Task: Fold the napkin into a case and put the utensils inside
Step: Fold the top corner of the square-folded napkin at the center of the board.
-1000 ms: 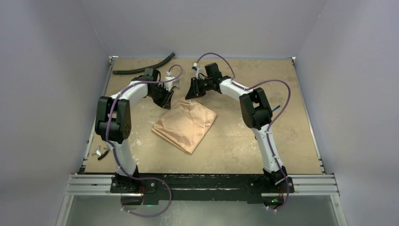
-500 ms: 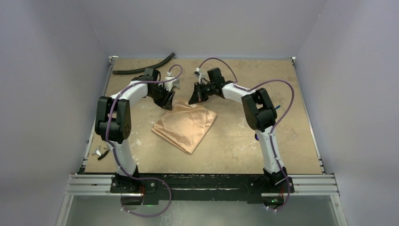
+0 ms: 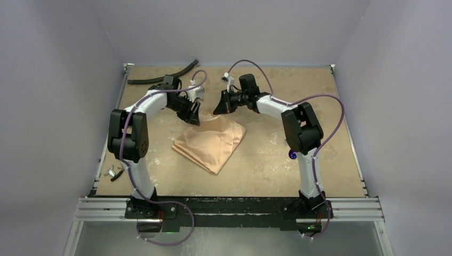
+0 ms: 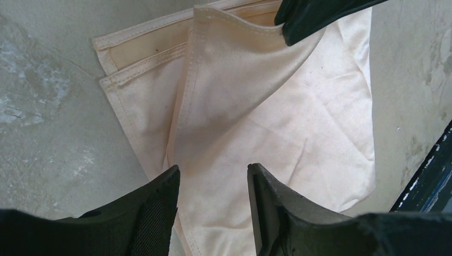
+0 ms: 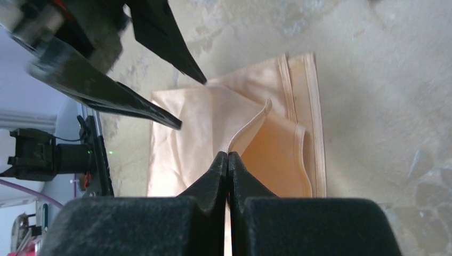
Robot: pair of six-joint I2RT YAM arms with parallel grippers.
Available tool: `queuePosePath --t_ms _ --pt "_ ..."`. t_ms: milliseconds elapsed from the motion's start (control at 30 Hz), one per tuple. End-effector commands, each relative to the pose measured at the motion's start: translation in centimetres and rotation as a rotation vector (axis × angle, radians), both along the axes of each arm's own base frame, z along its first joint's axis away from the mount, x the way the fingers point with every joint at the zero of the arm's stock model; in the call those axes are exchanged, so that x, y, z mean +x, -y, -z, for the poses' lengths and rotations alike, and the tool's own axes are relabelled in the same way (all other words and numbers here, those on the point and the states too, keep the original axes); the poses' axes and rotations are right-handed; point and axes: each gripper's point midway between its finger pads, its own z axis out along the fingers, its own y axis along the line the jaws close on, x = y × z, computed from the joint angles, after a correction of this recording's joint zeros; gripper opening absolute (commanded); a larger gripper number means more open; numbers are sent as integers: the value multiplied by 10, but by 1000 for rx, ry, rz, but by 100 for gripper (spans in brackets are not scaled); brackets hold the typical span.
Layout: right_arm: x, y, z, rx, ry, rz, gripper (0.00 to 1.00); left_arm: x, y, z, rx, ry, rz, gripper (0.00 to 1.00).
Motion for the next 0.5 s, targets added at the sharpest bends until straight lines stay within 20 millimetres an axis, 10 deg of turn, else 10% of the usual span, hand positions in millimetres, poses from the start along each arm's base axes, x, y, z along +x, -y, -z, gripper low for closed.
queuePosePath --t_ms 0,267,467 --pt "-18 4 -16 27 49 -60 0 7 9 -19 -70 35 32 49" --pt "-30 9 -12 18 67 -85 0 22 21 -27 -129 67 54 74" --pt "-43 7 -19 39 95 -141 0 33 39 -34 -209 46 93 71"
